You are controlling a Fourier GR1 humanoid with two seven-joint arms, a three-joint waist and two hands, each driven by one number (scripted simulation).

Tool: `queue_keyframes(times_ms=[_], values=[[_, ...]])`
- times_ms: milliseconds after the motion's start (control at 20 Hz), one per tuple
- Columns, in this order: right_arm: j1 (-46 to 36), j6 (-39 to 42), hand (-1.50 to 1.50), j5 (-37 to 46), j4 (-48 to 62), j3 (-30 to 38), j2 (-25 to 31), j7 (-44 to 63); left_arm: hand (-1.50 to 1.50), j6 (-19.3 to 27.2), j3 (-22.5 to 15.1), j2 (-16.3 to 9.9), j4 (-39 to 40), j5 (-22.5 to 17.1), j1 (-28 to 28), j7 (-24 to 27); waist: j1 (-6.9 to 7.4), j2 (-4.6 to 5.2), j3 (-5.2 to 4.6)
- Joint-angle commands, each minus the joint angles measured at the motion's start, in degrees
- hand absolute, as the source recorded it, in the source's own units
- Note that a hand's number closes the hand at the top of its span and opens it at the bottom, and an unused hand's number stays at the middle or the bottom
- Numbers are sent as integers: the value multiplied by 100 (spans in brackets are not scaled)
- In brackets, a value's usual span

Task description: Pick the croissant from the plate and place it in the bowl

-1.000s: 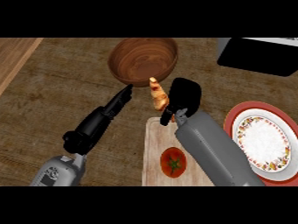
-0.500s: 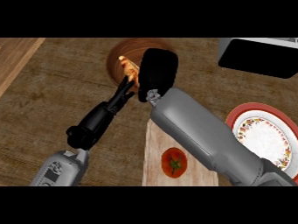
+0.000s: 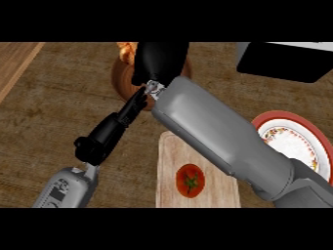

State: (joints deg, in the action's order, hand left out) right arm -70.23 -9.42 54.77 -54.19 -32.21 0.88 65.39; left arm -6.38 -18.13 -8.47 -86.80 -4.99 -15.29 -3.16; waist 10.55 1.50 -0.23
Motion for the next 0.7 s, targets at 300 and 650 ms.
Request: queue_keyframes(times_ms=[300,650], values=[[-678,-747,150,324,1379,-283,-84,1217,0,24,115,-23,4,-21,24,-74,-223,-21,-5],[-511,-1280,150,464,2153,-192,-84,926,0,9,331,-125,225,-26,184,240,-462,3,5]])
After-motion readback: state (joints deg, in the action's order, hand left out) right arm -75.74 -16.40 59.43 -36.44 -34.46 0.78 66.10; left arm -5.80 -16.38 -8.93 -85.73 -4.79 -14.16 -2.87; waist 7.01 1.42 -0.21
